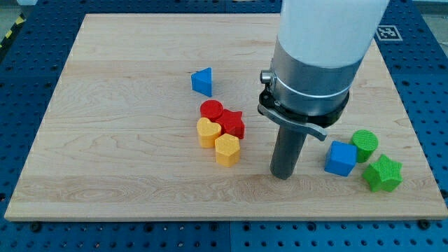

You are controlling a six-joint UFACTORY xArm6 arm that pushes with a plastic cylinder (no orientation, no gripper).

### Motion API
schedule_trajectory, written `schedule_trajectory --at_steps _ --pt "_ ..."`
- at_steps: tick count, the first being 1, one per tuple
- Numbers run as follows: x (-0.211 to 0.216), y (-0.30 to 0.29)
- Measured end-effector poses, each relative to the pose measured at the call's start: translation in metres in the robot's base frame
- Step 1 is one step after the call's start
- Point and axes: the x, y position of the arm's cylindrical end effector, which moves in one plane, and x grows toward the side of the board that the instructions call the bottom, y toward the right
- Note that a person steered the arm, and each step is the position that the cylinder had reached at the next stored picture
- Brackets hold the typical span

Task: Move blue cube towards center

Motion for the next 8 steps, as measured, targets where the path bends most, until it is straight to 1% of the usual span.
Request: schedule_trajectory --at_steps 1,2,4,5,6,8 --pt "0.003 0.017" --pt "0.016 0.071" --pt "0.023 0.088" --pt "0.017 0.101" --pt "0.014 0.101" --pt "-0.017 0.087"
